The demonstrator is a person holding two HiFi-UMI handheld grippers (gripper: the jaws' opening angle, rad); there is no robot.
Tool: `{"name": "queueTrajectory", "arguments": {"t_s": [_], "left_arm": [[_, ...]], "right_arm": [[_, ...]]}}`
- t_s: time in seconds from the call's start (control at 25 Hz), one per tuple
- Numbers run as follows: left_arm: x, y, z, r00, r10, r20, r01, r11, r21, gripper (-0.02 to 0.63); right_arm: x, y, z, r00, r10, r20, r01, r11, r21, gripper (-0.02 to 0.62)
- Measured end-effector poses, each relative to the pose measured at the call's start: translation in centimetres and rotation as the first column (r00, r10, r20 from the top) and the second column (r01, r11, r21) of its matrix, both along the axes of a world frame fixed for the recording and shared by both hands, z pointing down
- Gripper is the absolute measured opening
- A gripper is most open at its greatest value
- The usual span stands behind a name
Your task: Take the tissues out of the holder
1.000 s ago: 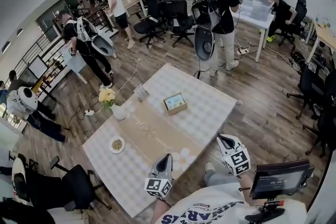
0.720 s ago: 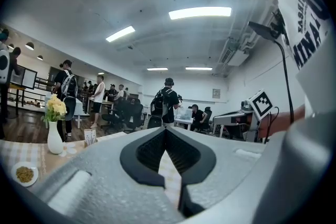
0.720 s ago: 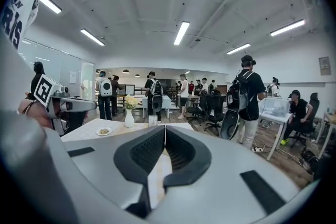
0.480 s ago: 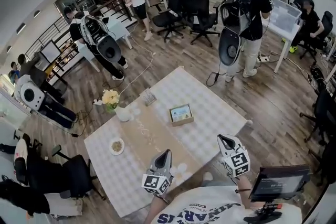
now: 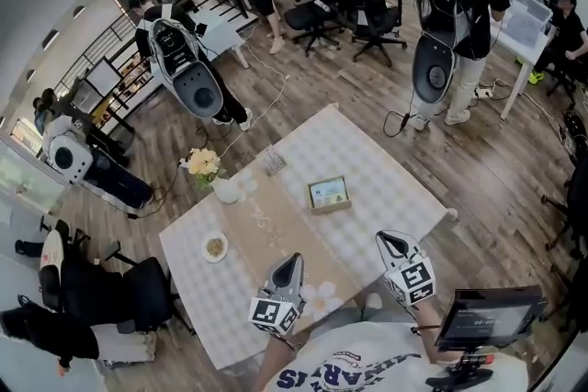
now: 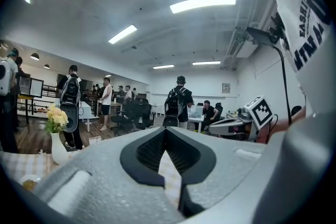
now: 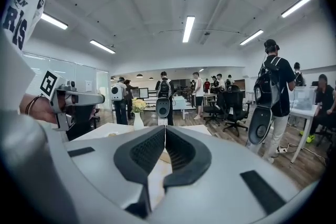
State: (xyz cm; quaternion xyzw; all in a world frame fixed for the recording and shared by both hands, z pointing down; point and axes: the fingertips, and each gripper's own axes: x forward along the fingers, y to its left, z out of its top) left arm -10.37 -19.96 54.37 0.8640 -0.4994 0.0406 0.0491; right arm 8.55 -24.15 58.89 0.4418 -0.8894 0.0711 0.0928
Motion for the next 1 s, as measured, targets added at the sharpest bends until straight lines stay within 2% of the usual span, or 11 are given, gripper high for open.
{"name": "queueTrajectory", "arguments": {"t_s": [0.44, 0.72, 1.0], "left_arm": [[-1.1, -0.6, 0.4, 1.0, 0.001, 0.0, -0.001, 1.0, -0.001, 0.003], [-1.9, -0.7, 0.3, 1.0, -0.01, -0.021, 0.01, 1.0, 0.006, 0.003], [-3.4, -0.8, -0.2, 0.999, -0.039, -0.037, 0.04, 0.999, 0.022, 0.003]], "right_arm": [[-0.7, -0.3, 0.1, 1.0, 0.014, -0.008, -0.014, 1.0, -0.003, 0.009], [-1.9, -1.3, -0.4, 0.998, -0.019, -0.055, 0.02, 1.0, 0.008, 0.009], [-4.0, -4.2, -3.9, 0.995, -0.064, -0.081, 0.07, 0.995, 0.076, 0.009]]}}
